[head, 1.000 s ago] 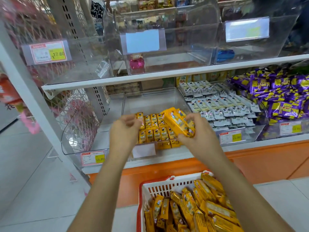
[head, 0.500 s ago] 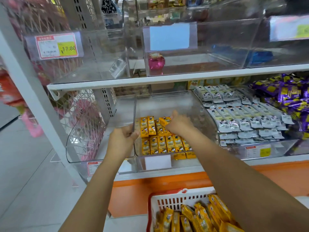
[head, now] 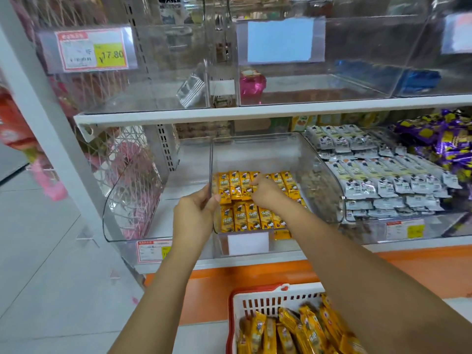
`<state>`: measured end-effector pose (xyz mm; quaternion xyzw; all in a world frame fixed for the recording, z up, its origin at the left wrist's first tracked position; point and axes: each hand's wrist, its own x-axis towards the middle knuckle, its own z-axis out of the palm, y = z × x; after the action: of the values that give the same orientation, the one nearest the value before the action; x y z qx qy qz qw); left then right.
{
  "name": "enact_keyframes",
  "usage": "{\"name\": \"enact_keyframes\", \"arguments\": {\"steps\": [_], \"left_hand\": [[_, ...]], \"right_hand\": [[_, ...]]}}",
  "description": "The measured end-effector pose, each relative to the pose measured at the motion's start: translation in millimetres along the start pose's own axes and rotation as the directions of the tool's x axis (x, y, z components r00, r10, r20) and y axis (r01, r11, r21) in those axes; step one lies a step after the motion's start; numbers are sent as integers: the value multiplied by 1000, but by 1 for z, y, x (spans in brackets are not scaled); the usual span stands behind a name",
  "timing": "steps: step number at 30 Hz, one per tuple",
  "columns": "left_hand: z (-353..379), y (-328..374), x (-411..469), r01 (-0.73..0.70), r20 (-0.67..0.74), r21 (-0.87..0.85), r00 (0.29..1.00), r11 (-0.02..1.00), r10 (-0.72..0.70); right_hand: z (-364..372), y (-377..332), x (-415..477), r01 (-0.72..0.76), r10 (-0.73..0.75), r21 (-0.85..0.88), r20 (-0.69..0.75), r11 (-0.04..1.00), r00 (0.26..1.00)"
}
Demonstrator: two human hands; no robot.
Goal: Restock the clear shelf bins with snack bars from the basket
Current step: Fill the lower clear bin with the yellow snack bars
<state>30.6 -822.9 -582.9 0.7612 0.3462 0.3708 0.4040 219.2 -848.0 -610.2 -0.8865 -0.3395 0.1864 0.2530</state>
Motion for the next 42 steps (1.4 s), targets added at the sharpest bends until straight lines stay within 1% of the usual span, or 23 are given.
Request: {"name": "enact_keyframes", "arguments": {"steps": [1, 3, 5, 7, 9, 11, 12, 13, 14, 15, 16, 17, 18, 20, 22, 24, 26, 28, 32, 36, 38, 42], "left_hand": [[1, -2, -4, -15, -11, 7, 1000, 1000, 15], [3, -5, -16, -37, -28, -13, 999, 999, 36], [1, -5, -34, -49, -70, -64, 997, 997, 44], [-3, -3, -57, -101, -134, -60, 987, 993, 92], [-5, -4, -79, -114, -210, -79, 973, 990, 95], [-4, -11, -98, -65, -229, -73, 972, 995, 47], [-2, -17, -106, -24, -190, -25, 982, 999, 19], [1, -25, -115, 21, -116, 51, 993, 998, -15], [5, -35, -124, 66, -18, 143, 998, 988, -64], [10, -45, -134, 106, 87, 242, 988, 964, -130], [14, -56, -144, 143, 186, 337, 959, 931, -215], [18, -65, -154, 166, 270, 429, 914, 888, -302], [22, -74, -164, 178, 328, 520, 862, 836, -387], [26, -85, -183, 176, 372, 663, 766, 727, -525], [29, -89, -197, 163, 417, 717, 679, 678, -604], [31, -86, -206, 139, 468, 725, 620, 675, -630], [33, -86, -210, 125, 478, 733, 604, 668, -638], [33, -87, -211, 127, 472, 747, 592, 653, -654], [32, -84, -209, 113, 480, 758, 572, 643, -666], [30, -82, -208, 108, 491, 756, 559, 646, -668], [29, -81, -207, 108, 499, 755, 545, 647, -674], [29, -81, -199, 106, 533, 733, 525, 672, -663]], "right_hand": [[-3, 1, -5, 18, -18, -16, -21, 1000, 1000], [-10, 1, -21, 86, -95, -78, -126, 993, 987], [-20, 4, -46, 195, -210, -84, -249, 977, 945], [-27, 10, -81, 318, -314, -39, -306, 947, 899], [-29, 21, -117, 419, -401, 1, -290, 908, 869], [-21, 37, -149, 426, -414, 17, -207, 904, 887], [-16, 46, -164, 401, -396, 10, -145, 916, 907], [-9, 55, -178, 371, -371, -12, -80, 928, 925], [-1, 64, -190, 341, -342, -46, -12, 939, 940], [8, 72, -202, 309, -304, -93, 67, 946, 950], [18, 79, -213, 278, -254, -151, 157, 949, 954], [29, 86, -222, 250, -190, -228, 256, 941, 948], [40, 91, -229, 241, -121, -315, 357, 918, 926], [65, 102, -240, 266, -7, -425, 520, 865, 854], [86, 113, -245, 270, 67, -439, 614, 857, 786], [99, 117, -248, 263, 110, -436, 663, 861, 740], [106, 119, -247, 270, 150, -466, 685, 843, 713], [112, 123, -244, 277, 195, -514, 685, 812, 702], [120, 127, -243, 266, 247, -585, 650, 766, 718], [128, 120, -247, 294, 243, -631, 623, 717, 744], [127, 114, -245, 284, 224, -601, 630, 747, 744], [108, 109, -235, 270, 179, -478, 702, 836, 689]]}}
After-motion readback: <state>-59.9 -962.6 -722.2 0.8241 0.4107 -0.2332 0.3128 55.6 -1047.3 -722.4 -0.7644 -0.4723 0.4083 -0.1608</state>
